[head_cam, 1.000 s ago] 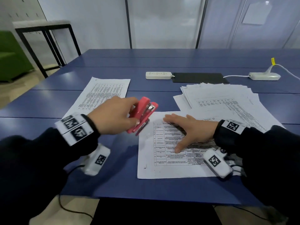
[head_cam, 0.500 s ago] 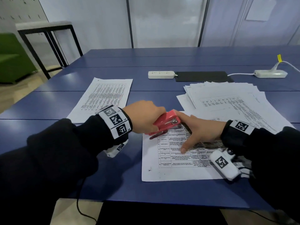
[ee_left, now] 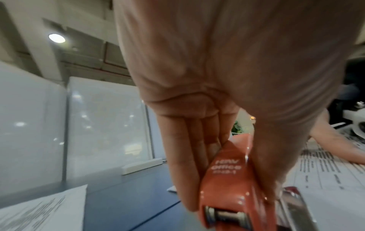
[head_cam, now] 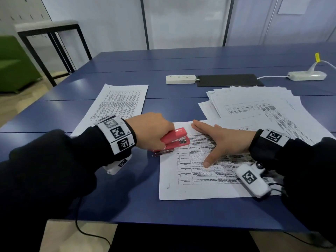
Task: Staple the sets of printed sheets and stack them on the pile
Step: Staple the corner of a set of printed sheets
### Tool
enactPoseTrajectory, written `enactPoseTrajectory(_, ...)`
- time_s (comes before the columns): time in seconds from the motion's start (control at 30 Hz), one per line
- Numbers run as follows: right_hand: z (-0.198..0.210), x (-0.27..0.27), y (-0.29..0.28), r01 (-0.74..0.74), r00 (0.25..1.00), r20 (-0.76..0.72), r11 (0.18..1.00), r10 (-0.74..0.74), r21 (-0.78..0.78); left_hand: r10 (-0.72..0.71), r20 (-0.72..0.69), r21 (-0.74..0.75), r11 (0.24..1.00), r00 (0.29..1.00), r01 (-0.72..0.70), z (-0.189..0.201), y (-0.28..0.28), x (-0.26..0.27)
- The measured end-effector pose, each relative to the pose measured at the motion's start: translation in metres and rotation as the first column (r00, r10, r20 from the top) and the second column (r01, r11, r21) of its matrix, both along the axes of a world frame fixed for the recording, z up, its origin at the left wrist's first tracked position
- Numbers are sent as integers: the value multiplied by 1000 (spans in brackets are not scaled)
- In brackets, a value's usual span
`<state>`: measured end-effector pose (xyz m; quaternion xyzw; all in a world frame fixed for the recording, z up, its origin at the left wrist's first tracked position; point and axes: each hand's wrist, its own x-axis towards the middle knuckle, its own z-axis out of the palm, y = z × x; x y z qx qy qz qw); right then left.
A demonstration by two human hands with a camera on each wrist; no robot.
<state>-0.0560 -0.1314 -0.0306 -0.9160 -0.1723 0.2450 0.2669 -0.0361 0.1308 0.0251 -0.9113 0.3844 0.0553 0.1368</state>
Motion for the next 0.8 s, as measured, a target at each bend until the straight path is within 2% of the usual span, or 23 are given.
enactPoseTrajectory(0.33,2,-2,1,-34,999,36,999,34,6,76,-105,-154,984,992,-92,0,21,-1)
enactPoseTrajectory(0.5,-2,0,0,-26,1000,16,999,26,20,96,-154,-273,952,983,-135,3,31,4)
enactPoseTrajectory(0.6,3,1,3,6,998,-57,983,4,185,121,-223,-364,910,967,-198,10,34,7)
enactPoseTrajectory(0.67,14,-1,14,116,993,-74,936,-97,333,124,-266,-423,876,956,-231,14,31,8)
enactPoseTrajectory(0.73,24,-2,28,225,972,-51,852,-228,474,118,-292,-481,839,949,-253,17,25,8)
enactPoseTrajectory(0.8,30,-1,41,300,950,-115,737,-292,605,111,-292,-507,824,950,-252,18,16,8)
